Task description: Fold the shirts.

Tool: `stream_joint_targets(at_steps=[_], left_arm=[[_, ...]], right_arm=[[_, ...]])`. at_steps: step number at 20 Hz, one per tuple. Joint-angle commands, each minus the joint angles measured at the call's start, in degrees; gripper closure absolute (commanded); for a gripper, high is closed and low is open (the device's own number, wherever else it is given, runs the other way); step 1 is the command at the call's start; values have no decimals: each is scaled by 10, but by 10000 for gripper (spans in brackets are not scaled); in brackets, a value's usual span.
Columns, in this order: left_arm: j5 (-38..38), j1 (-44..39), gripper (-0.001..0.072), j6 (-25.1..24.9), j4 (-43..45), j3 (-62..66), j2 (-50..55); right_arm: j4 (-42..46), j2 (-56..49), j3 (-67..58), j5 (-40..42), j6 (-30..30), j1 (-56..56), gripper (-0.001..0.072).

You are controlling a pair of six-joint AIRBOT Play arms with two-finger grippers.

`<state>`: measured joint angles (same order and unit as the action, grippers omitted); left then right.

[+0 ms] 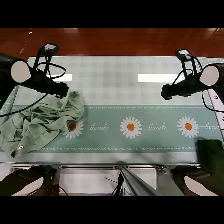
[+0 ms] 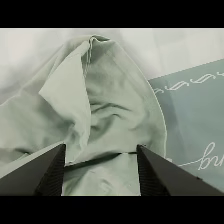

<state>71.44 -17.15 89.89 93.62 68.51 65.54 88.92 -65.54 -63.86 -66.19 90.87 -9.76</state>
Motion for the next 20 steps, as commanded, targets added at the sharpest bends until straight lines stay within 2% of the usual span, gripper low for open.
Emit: stream_joint_targets(at_steps=[1,18,20], left_arm=[[0,0,166,0,0,0,0],[0,0,165,0,0,0,0],[-26,0,165,0,0,-1,0]], right_arm=[[0,0,-1,18,0,0,106],[1,0,-1,38,0,0,106],[1,0,-1,39,0,0,106]])
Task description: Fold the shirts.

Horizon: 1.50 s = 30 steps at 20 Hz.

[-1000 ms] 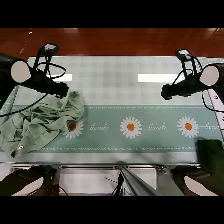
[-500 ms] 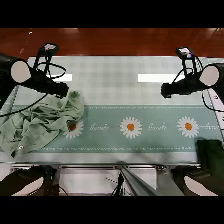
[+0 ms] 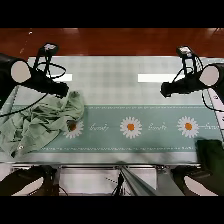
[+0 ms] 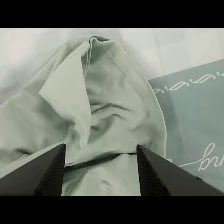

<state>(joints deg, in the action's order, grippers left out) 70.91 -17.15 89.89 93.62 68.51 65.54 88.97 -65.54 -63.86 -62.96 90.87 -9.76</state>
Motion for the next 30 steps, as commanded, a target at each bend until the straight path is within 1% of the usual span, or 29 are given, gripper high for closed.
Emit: stream_joint_targets(at_steps=[1,12,15,17,18,20,22,25,26,30], left_arm=[[-28,0,166,0,0,-1,0],[-44,7,165,-2,0,-1,0],[-37,18,165,-2,0,-1,0],[-16,32,164,-3,2,-2,0],[-4,43,152,-3,9,-2,0],[8,73,11,-3,27,-7,0],[18,118,-13,-9,28,-23,0],[44,183,-13,-24,28,-78,0],[44,203,-13,-25,28,-103,0],[17,271,-13,-58,-12,-195,0]], right_arm=[[1,0,0,6,0,0,107],[2,0,0,16,0,0,107],[2,0,0,15,0,0,107],[3,0,0,14,0,0,107],[9,0,0,14,0,0,107],[30,0,0,12,0,0,107],[49,-1,0,7,0,0,107],[57,-12,0,-9,0,0,107],[56,-19,0,-14,0,0,107],[56,-50,0,-25,0,0,107]])
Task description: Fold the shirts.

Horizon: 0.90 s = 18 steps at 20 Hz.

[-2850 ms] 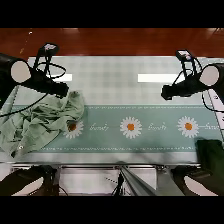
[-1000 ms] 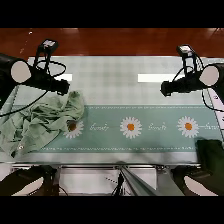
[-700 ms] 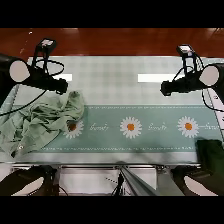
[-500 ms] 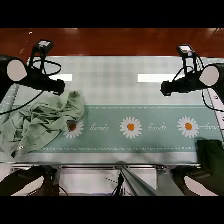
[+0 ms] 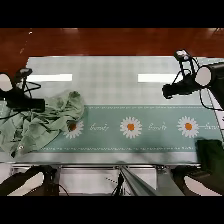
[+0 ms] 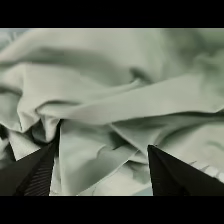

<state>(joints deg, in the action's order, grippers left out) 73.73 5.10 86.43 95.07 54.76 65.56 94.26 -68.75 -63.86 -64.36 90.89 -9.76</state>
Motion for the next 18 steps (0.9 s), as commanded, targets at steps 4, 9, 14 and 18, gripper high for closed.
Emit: stream_joint_targets(at_steps=[4,9,14,18], left_arm=[[-57,75,-13,-35,-43,-90,0],[-114,75,-13,-34,-47,-90,0],[-127,75,-13,-34,-36,-90,48],[-111,75,460,-23,-36,-89,109]], right_arm=[[-9,-39,0,-19,0,0,108],[-23,-39,0,-14,0,-1,108],[-26,-39,0,-17,0,0,108],[-29,-39,0,-21,0,0,108]])
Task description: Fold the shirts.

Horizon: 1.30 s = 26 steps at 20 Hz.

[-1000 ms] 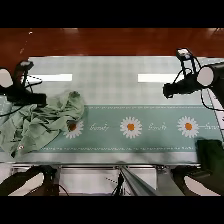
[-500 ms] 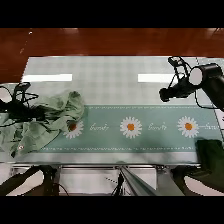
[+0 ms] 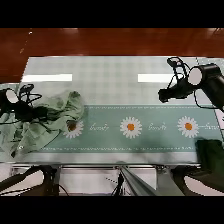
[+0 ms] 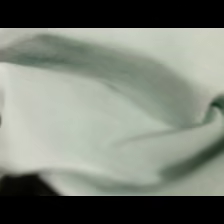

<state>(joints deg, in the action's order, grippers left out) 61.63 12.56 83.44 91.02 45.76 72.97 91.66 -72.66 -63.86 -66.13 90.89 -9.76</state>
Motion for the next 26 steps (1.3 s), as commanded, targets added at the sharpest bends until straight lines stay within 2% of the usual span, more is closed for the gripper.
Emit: stream_joint_targets(at_steps=[1,6,11,14,17,19,23,26], left_arm=[[17,0,670,6,5,2,38],[55,-6,687,6,-10,97,-1],[33,-33,687,6,-159,273,-97],[34,-79,687,6,-216,353,-116],[23,-160,687,6,-272,380,-115],[12,-233,687,6,-269,379,-102],[-4,-370,687,6,-269,379,-21],[-19,-441,687,5,-269,379,64]], right_arm=[[-3,0,0,-4,0,0,108],[-3,0,0,-4,0,0,110],[-2,0,0,-3,0,0,114],[-2,0,0,-3,0,0,114],[4,0,0,-3,0,0,114],[8,0,0,-3,0,0,114],[31,0,0,-12,0,0,114],[71,0,0,-28,0,0,115]])
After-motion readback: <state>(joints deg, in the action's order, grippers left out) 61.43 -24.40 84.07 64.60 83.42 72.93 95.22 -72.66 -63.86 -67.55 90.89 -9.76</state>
